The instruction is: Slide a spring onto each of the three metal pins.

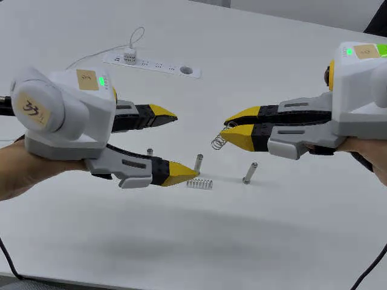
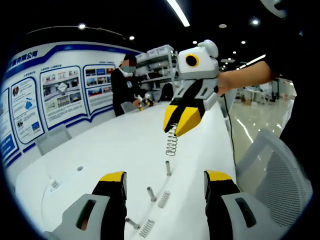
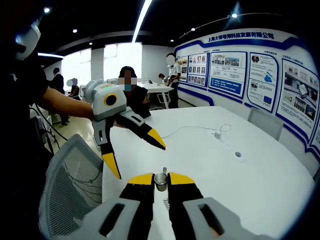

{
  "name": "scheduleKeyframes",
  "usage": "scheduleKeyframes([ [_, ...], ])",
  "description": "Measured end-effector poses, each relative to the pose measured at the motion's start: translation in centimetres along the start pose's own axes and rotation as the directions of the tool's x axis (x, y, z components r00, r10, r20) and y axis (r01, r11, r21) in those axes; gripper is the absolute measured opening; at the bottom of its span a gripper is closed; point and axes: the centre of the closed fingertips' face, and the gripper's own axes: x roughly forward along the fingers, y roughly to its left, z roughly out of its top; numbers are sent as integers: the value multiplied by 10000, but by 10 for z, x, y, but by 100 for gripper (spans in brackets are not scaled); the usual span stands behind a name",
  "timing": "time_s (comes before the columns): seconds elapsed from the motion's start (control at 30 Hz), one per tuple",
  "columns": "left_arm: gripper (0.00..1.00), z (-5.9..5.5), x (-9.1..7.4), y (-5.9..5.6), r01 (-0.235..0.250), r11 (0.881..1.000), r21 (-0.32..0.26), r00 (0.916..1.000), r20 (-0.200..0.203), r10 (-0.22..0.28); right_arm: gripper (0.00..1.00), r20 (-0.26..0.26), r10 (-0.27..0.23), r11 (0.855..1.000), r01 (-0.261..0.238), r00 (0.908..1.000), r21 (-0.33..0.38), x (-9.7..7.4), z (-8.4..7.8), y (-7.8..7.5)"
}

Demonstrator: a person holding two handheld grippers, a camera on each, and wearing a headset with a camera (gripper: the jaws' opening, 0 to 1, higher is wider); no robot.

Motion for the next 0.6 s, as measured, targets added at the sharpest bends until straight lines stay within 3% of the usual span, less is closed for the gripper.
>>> scheduleKeyframes([
  [0.27, 75, -6, -11, 11, -169, 9997, -181, 9997, -162, 166, 10, -463, -969, 9942, 989, 9942, 424, -17, -23, -34],
  [0.4, 80, -13, -16, 16, -314, 9993, -208, 9988, -380, 306, 10, -734, -1500, 9841, 1560, 9860, 846, -23, -38, -51],
  [0.6, 87, -21, -23, 26, -599, 9972, -456, 9969, -547, 574, 10, -1259, -1884, 9729, 2026, 9740, 1115, -23, -62, -70],
])
